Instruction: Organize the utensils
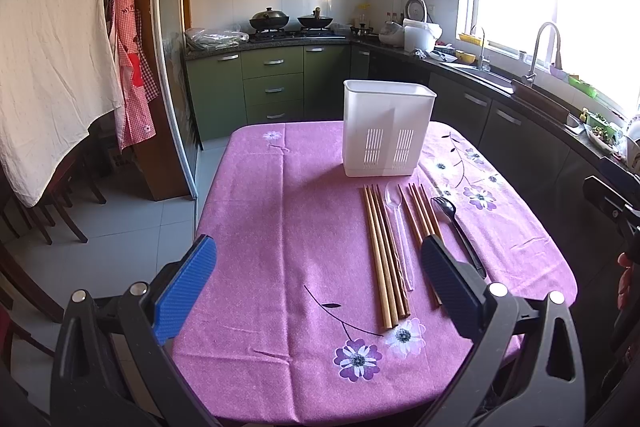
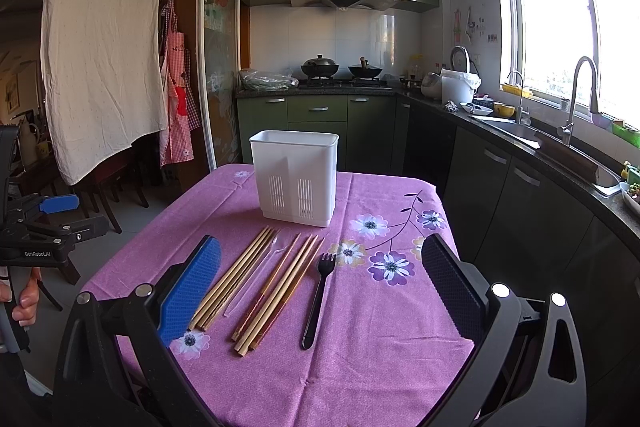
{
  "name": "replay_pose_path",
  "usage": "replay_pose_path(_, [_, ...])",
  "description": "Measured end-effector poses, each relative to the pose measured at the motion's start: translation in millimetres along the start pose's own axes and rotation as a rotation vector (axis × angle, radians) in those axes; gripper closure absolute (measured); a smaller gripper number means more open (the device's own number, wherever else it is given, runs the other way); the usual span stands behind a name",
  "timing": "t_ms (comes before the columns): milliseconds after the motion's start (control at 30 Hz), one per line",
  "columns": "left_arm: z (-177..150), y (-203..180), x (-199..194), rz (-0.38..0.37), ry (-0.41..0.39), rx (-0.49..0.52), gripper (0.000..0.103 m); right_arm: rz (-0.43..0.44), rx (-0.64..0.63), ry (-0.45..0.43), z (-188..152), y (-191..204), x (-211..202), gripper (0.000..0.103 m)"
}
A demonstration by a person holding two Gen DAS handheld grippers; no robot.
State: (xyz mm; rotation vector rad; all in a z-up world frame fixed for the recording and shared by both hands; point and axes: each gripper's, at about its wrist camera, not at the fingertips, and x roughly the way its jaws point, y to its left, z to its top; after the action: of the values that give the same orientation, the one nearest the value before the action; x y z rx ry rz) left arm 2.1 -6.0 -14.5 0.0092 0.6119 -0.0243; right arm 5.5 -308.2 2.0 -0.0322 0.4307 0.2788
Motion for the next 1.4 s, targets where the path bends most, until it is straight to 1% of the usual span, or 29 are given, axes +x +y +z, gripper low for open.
replay_pose_path(200, [-1.6, -0.6, 2.7, 0.001, 0.004, -0.001, 0.006, 0.000, -0.001, 0.002, -2.2, 0.0, 3.3, 0.004])
replay_pose_path(267, [-3.3, -1.1, 3.3, 0.002, 0.005, -0.001, 0.006, 0.000, 0.000, 0.003, -10.1, 0.0, 7.7, 0.004])
replay_pose_path(1000, [-4.5, -0.6, 4.3, -0.001, 0.011, 0.000, 0.006, 0.000, -0.001, 0.008, -10.7, 0.5, 9.4, 0.004])
replay_pose_path(1167, [-7.3, -1.3, 5.5, -0.001, 0.016, 0.001, 0.006, 0.000, 0.000, 0.010, -15.1, 0.5, 11.4, 0.004])
replay_pose_path(1300, [-7.2, -1.8, 8.8, -0.001, 0.028, 0.002, 0.006, 0.003, 0.001, 0.027, -18.8, -1.7, 15.4, 0.004])
replay_pose_path(1400, [-6.0, -1.7, 16.2, -0.001, 0.052, 0.005, 0.006, 0.006, 0.002, 0.053, -16.3, -5.3, 22.5, 0.004])
